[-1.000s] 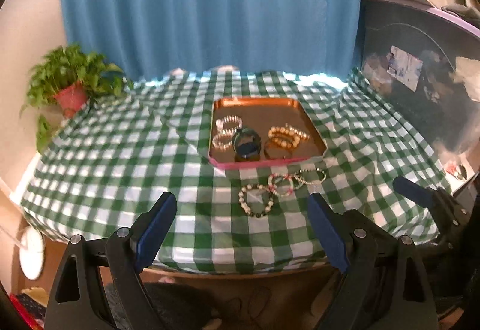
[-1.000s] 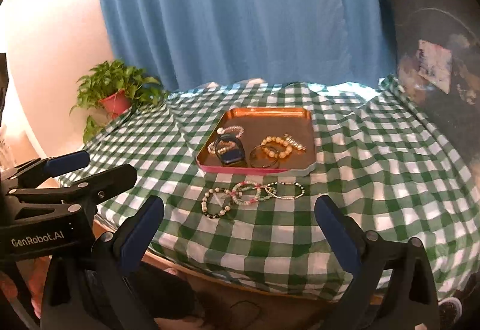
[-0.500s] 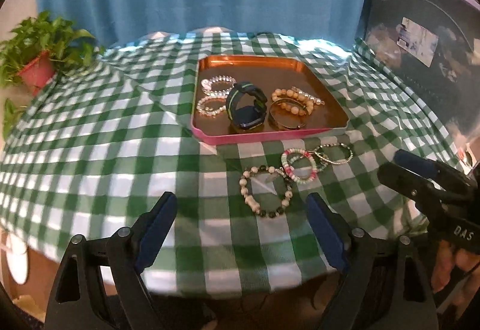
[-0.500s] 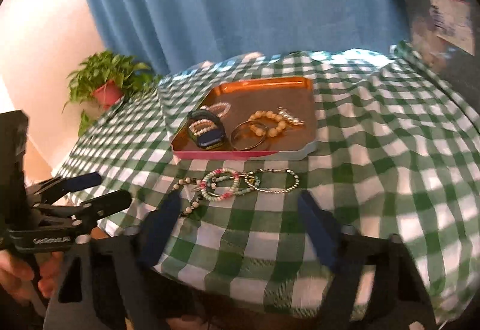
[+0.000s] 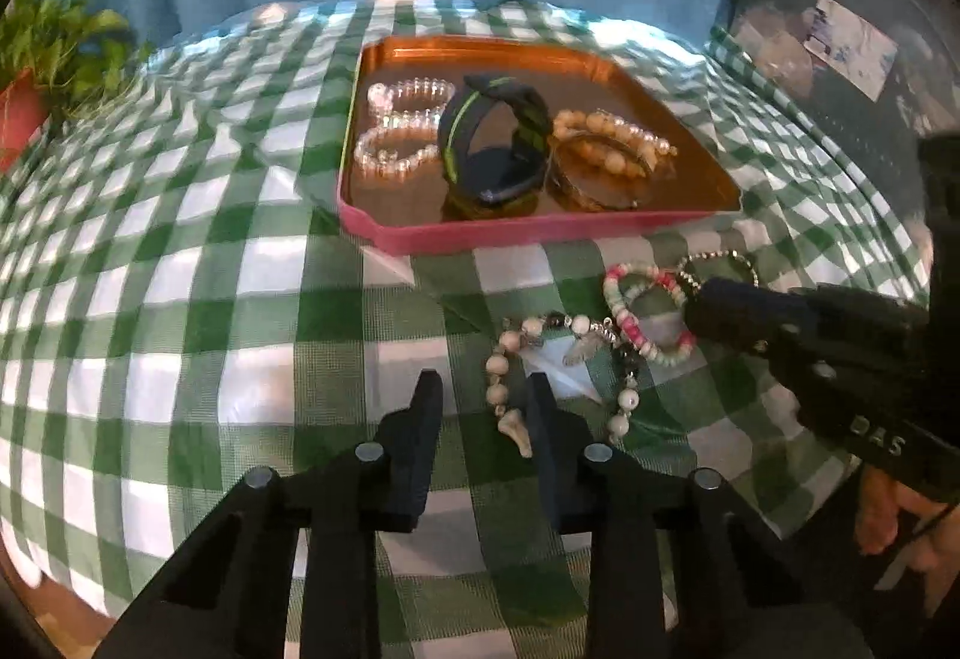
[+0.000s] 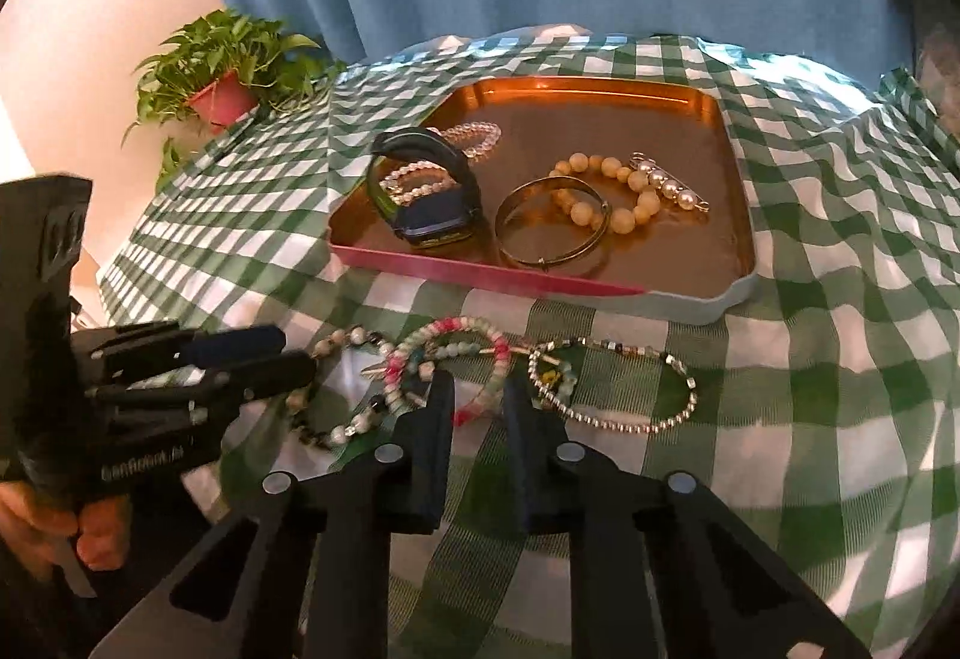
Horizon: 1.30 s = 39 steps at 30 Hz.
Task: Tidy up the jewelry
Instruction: 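Grasp the pink-and-white bead bracelet with the right tool while the left tool grasps the white-and-black bead bracelet, then lift and carry both bead bracelets in the closed tools toward the tray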
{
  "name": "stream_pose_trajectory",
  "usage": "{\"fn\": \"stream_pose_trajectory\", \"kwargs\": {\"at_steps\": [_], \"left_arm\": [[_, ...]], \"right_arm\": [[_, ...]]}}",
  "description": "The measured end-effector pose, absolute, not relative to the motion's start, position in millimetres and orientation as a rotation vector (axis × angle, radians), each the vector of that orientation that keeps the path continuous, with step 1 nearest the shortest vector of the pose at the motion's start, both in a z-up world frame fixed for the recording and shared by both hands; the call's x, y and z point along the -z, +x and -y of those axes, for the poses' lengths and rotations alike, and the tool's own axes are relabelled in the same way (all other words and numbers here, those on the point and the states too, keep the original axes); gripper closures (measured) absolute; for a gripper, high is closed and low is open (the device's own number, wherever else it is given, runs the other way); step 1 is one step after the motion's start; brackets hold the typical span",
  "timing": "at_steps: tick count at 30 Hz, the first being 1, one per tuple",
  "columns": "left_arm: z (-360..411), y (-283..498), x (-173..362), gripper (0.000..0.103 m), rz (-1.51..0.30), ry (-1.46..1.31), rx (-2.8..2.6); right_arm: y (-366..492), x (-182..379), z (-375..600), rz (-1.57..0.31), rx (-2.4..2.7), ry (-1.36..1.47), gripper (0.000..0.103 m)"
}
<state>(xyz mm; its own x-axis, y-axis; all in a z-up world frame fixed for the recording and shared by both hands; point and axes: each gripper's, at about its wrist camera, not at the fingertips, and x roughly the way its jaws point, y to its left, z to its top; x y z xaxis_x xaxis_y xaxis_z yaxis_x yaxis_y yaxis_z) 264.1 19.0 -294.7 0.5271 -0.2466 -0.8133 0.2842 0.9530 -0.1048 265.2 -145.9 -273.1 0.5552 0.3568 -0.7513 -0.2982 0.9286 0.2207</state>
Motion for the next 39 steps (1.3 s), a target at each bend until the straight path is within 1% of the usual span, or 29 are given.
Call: {"fn": "stream_pose_trajectory", "kwargs": {"at_steps": [2, 5, 6, 7, 10, 12, 15, 20, 22, 23, 24, 26, 27, 29, 30, 31, 32, 34, 36, 39], "left_arm": [[-15, 261, 295, 0.08, -0.944, 0.075, 0.319], [-13, 260, 294, 0.095, -0.928, 0.098, 0.328], [-15, 261, 294, 0.095, -0.935, 0.082, 0.335], [-18, 261, 293, 0.095, -0.939, 0.057, 0.338], [-29, 253, 278, 0.095, -0.907, -0.008, 0.376], [-34, 245, 272, 0.095, -0.897, -0.043, 0.397], [-29, 237, 279, 0.095, -0.918, 0.007, 0.384], [-28, 238, 286, 0.095, -0.954, -0.011, 0.378], [-29, 241, 289, 0.091, -0.97, -0.023, 0.361], [-28, 243, 292, 0.087, -0.983, -0.025, 0.355], [-28, 244, 294, 0.084, -0.977, -0.028, 0.358], [-24, 246, 294, 0.08, -0.968, -0.005, 0.358], [-20, 246, 295, 0.08, -0.95, 0.024, 0.354], [-11, 245, 296, 0.082, -0.924, 0.093, 0.343], [-8, 245, 296, 0.093, -0.92, 0.121, 0.345], [-7, 245, 297, 0.095, -0.919, 0.123, 0.357], [-8, 245, 296, 0.095, -0.928, 0.106, 0.373], [-9, 246, 296, 0.095, -0.938, 0.089, 0.384], [-10, 245, 292, 0.095, -0.942, 0.077, 0.381], [-18, 242, 272, 0.095, -0.909, 0.006, 0.396]], "right_arm": [[270, 277, 142, -0.912, -0.385, 0.05, 0.088], [274, 282, 134, -0.911, -0.366, -0.009, 0.09], [273, 282, 133, -0.904, -0.359, -0.023, 0.095], [272, 283, 133, -0.899, -0.345, -0.033, 0.098], [268, 276, 145, -0.889, -0.361, 0.035, 0.098], [257, 260, 158, -0.851, -0.363, 0.067, 0.098], [237, 250, 167, -0.832, -0.345, 0.064, 0.098], [219, 272, 178, -0.9, -0.304, 0.066, 0.098], [222, 275, 180, -0.901, -0.297, 0.069, 0.098], [222, 275, 181, -0.896, -0.291, 0.068, 0.097], [223, 275, 183, -0.891, -0.284, 0.066, 0.096], [227, 280, 185, -0.898, -0.267, 0.063, 0.091], [228, 282, 185, -0.89, -0.267, 0.064, 0.089], [229, 283, 182, -0.883, -0.27, 0.039, 0.088], [229, 283, 180, -0.879, -0.266, 0.02, 0.088], [228, 284, 176, -0.875, -0.26, -0.01, 0.088], [228, 284, 172, -0.871, -0.252, -0.05, 0.09], [228, 283, 169, -0.868, -0.233, -0.09, 0.098], [229, 282, 173, -0.869, -0.235, -0.062, 0.098], [226, 275, 184, -0.855, -0.233, 0.002, 0.098]]}}
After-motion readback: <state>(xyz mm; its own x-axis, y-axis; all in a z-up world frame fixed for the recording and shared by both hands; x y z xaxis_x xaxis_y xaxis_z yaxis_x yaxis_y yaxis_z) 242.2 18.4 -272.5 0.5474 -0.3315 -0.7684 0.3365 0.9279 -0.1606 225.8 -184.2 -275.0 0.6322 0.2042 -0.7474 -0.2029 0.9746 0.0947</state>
